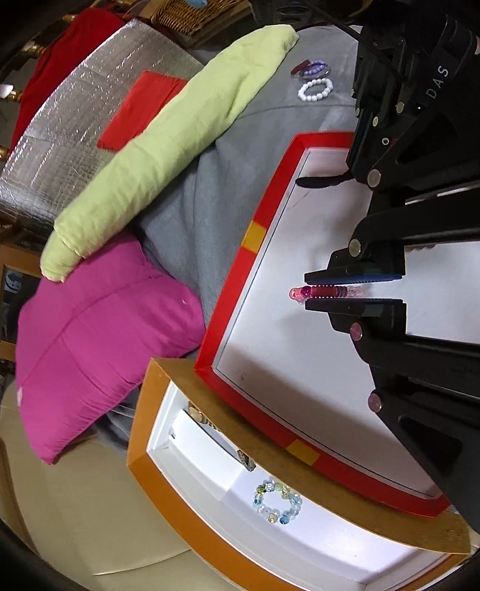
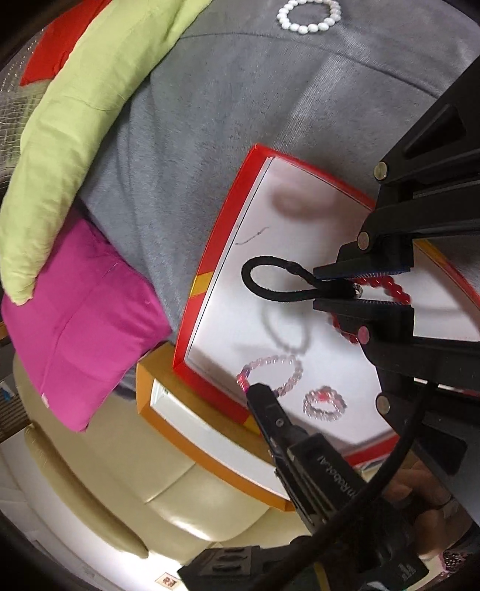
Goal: Organize jewelry
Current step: 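Carry the keychain and bracelet into the tray and open both grippers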
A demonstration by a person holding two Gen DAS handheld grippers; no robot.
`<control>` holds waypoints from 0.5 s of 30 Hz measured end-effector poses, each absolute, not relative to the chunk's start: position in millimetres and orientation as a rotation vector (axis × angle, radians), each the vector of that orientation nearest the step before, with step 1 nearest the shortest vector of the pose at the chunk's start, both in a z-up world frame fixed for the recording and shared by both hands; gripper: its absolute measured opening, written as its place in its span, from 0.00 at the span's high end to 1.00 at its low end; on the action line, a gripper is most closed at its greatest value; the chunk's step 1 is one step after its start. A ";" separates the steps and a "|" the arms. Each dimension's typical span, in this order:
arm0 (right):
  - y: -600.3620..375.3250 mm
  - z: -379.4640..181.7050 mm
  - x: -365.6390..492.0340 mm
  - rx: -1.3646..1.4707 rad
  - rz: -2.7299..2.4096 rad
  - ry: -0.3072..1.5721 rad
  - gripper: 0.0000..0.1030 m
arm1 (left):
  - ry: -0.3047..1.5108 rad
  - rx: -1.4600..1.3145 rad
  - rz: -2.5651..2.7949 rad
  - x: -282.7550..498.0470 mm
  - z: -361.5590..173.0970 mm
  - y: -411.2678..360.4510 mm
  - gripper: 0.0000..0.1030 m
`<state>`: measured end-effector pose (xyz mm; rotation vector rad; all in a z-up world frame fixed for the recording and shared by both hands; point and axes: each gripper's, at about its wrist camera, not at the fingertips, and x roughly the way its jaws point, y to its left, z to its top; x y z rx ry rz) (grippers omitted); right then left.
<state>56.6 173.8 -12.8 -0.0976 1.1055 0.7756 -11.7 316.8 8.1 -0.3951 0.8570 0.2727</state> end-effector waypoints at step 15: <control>129.7 14.2 62.2 0.038 0.750 1.050 0.47 | 0.782 -0.407 0.399 -36.8 30.4 321.0 0.44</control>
